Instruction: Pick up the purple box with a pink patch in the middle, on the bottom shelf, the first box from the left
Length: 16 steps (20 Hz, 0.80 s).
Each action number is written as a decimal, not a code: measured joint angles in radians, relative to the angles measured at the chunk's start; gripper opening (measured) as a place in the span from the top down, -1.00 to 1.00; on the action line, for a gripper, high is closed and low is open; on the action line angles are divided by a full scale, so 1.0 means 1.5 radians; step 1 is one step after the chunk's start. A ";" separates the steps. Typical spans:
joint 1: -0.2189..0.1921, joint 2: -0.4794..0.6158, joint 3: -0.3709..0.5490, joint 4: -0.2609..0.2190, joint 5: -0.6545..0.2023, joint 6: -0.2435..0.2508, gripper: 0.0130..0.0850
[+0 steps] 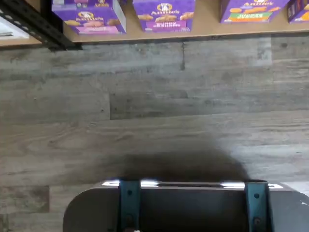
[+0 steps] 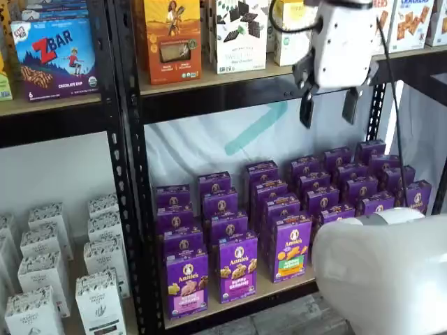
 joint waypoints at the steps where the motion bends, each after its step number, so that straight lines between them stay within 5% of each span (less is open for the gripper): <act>1: 0.010 -0.003 0.017 -0.003 -0.014 0.009 -1.00; 5: 0.049 -0.012 0.069 -0.026 -0.062 0.043 -1.00; 16: 0.074 -0.011 0.191 -0.014 -0.201 0.064 -1.00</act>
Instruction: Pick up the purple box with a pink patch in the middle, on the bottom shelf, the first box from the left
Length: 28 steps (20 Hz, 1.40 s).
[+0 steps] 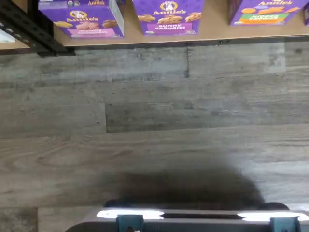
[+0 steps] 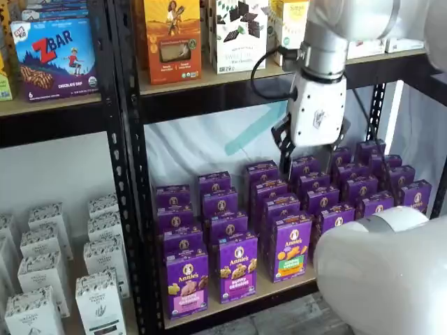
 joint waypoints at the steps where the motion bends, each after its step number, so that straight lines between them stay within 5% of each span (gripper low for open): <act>1: 0.005 0.002 0.011 -0.003 -0.016 0.005 -1.00; 9: 0.052 0.073 0.089 -0.035 -0.145 0.057 -1.00; 28: 0.117 0.334 0.172 -0.028 -0.472 0.114 -1.00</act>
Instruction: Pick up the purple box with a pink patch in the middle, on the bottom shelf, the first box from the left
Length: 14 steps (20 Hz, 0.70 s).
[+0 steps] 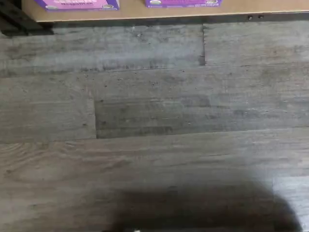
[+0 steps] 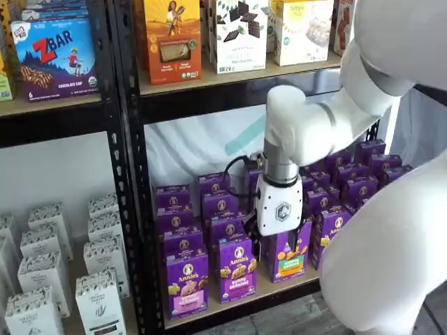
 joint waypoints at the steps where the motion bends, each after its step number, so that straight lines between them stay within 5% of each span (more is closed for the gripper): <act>1: 0.002 0.018 0.001 0.003 -0.019 -0.001 -1.00; 14: 0.057 0.277 -0.052 0.057 -0.239 -0.002 -1.00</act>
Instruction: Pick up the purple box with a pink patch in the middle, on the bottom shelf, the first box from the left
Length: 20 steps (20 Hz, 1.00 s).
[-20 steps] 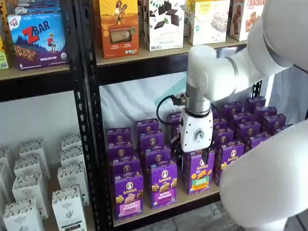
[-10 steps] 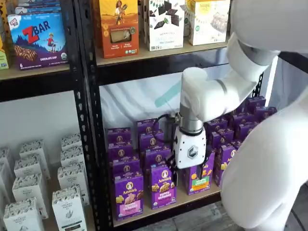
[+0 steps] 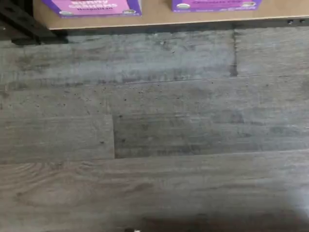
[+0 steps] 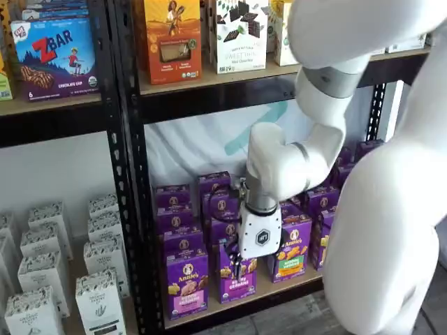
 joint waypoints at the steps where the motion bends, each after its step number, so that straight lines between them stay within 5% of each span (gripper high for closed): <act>1: 0.004 0.017 -0.008 0.004 -0.010 0.000 -1.00; 10: 0.030 0.149 -0.092 -0.066 -0.067 0.091 -1.00; 15: 0.044 0.198 -0.135 -0.058 -0.072 0.097 -1.00; 20: 0.047 0.239 -0.183 -0.090 -0.052 0.131 -1.00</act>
